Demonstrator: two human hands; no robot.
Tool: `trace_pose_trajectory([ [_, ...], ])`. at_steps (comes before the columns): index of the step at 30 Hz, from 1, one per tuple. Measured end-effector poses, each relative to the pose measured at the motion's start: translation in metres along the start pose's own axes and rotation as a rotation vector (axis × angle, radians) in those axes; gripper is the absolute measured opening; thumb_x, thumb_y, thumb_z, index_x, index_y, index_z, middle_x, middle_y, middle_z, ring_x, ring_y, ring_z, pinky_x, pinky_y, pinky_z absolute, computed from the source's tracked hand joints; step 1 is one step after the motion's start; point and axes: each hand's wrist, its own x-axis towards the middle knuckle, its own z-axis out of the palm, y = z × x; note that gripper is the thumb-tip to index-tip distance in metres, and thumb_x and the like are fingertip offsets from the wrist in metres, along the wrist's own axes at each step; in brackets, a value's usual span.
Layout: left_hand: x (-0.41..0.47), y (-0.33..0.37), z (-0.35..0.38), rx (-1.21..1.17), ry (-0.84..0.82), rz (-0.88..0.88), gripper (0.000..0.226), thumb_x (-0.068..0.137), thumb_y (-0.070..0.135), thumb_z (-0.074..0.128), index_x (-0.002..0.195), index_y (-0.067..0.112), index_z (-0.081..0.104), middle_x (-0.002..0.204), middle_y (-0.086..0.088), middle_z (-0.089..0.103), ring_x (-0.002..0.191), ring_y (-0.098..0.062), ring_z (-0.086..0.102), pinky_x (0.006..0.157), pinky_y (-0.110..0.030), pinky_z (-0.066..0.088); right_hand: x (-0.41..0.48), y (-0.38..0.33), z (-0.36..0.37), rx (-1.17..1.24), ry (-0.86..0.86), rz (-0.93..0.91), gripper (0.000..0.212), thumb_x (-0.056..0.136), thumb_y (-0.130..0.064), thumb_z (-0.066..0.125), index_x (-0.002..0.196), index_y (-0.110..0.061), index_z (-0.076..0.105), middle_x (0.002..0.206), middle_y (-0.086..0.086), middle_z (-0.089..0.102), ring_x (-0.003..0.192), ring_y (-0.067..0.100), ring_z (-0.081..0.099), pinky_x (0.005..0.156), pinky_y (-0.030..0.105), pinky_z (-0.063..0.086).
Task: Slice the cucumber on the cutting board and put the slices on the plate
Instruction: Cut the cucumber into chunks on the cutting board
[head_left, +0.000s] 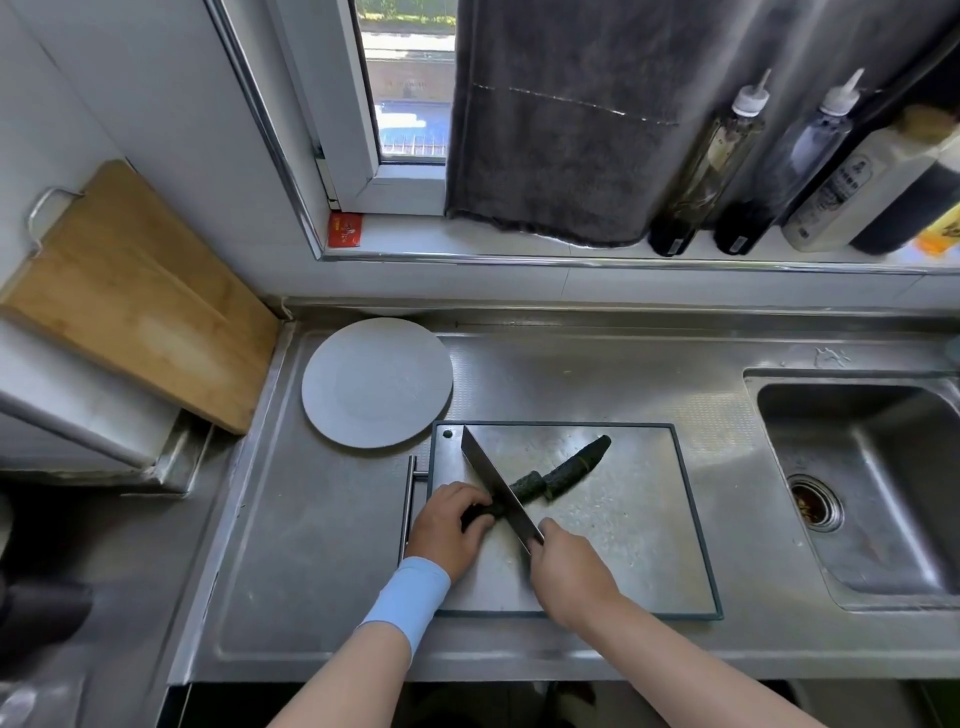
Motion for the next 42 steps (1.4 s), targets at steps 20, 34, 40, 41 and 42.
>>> trace_pose_trajectory([
  [20,0.007,0.027,-0.034,-0.014,-0.025,-0.382,0.027,0.086,0.019,0.056,0.11,0.031,0.056,0.105,0.008,0.061,0.095,-0.015,0.057,0.085,-0.027,0.047,-0.009,0.034,-0.071,0.033,0.139,-0.219,0.034,0.1,-0.06,0.038,0.093,-0.032,0.057,0.065,-0.007,0.06,0.059,0.009,0.053,0.054,0.03,0.037],
  [34,0.031,0.047,-0.058,0.1,-0.003,-0.517,0.029,0.091,0.02,0.056,0.119,0.029,0.055,0.117,0.005,0.06,0.097,-0.016,0.055,0.086,-0.027,0.042,0.009,0.124,-0.079,-0.427,0.101,-0.624,0.037,0.096,-0.06,0.045,0.118,-0.031,0.049,0.098,-0.01,0.068,0.086,0.016,0.062,0.069,0.032,0.042],
  [40,0.031,0.076,-0.035,0.136,-0.034,-0.493,0.03,0.091,0.02,0.06,0.119,0.03,0.056,0.114,0.009,0.06,0.098,-0.013,0.055,0.089,-0.027,0.043,0.037,0.131,-0.071,-0.441,-0.016,-0.687,0.019,0.094,-0.033,0.056,0.11,-0.026,0.048,0.105,-0.003,0.062,0.091,0.022,0.054,0.077,0.035,0.041],
  [41,0.031,0.079,-0.031,0.156,-0.04,-0.486,0.03,0.09,0.02,0.06,0.117,0.03,0.057,0.114,0.008,0.06,0.098,-0.013,0.055,0.09,-0.026,0.043,0.043,0.134,-0.07,-0.432,-0.055,-0.692,0.02,0.092,-0.024,0.056,0.11,-0.026,0.049,0.107,-0.003,0.06,0.094,0.021,0.052,0.079,0.035,0.041],
  [42,0.031,0.081,-0.028,0.175,-0.043,-0.475,0.029,0.089,0.021,0.061,0.116,0.03,0.057,0.114,0.008,0.06,0.098,-0.014,0.055,0.09,-0.027,0.043,0.047,0.137,-0.068,-0.426,-0.086,-0.707,0.024,0.09,-0.016,0.056,0.11,-0.027,0.048,0.109,-0.004,0.057,0.095,0.02,0.05,0.081,0.035,0.041],
])
